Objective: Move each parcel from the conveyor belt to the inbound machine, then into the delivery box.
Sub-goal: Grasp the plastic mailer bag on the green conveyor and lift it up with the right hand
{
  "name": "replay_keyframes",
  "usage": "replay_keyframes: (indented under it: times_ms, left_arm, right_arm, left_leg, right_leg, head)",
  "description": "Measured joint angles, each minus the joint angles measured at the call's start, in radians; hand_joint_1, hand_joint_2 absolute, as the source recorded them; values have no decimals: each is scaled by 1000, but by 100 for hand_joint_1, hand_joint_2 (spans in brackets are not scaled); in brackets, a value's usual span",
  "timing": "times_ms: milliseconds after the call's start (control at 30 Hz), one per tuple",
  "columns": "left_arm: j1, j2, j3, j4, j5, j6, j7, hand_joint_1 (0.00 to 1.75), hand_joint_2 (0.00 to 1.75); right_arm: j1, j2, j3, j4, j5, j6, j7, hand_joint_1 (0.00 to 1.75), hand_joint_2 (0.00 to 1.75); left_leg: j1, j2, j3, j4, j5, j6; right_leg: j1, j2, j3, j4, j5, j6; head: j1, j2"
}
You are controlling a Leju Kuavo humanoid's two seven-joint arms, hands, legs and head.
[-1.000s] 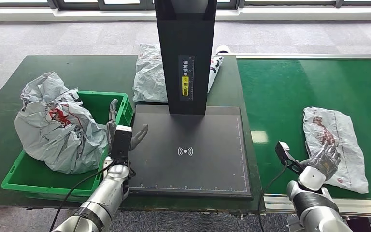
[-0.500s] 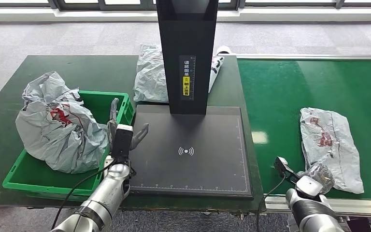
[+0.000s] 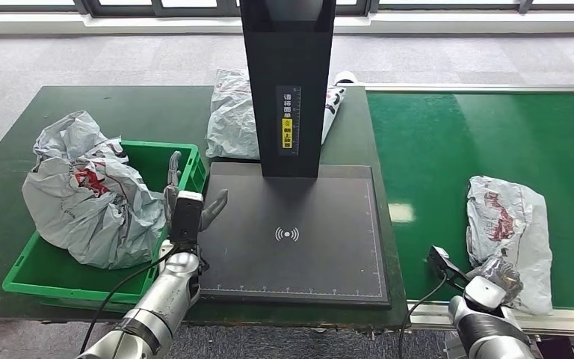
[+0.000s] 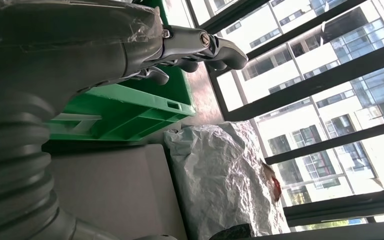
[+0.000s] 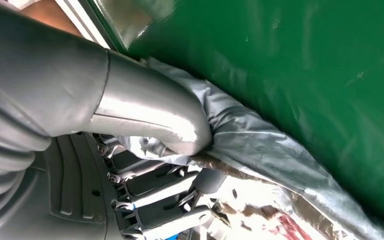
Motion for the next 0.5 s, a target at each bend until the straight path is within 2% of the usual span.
replay_keyframes:
  times_ms: [200, 333, 400, 500]
  left_arm:
    - [16, 0, 21, -21, -3, 1, 0, 0, 175]
    - [30, 2, 38, -40, -21, 10, -1, 0, 175]
    - [34, 2, 45, -46, -33, 17, -2, 0, 175]
    - [38, 2, 49, -52, -61, 31, -2, 0, 175]
  right_arm:
    - [5, 15, -10, -35, -24, -174, -98, 175, 175]
    - [10, 60, -19, -135, -118, -327, -303, 175, 175]
    - [12, 92, -20, -198, -204, -335, -419, 175, 175]
    - [19, 156, 4, -312, -363, -297, -618, 175, 175]
  left_leg:
    - [0, 0, -1, 0, 0, 0]
    - [0, 3, 0, 0, 0, 0]
    - [1, 3, -1, -1, 0, -1]
    - [1, 3, -1, -1, 1, -2]
  right_leg:
    - [0, 1, -1, 0, 0, 0]
    - [0, 4, -2, 1, 0, -1]
    - [1, 4, -2, 1, 0, -1]
    - [1, 4, -3, 1, 1, -1]
  head:
    - [0, 0]
    - [0, 0]
    - [0, 0]
    - [0, 0]
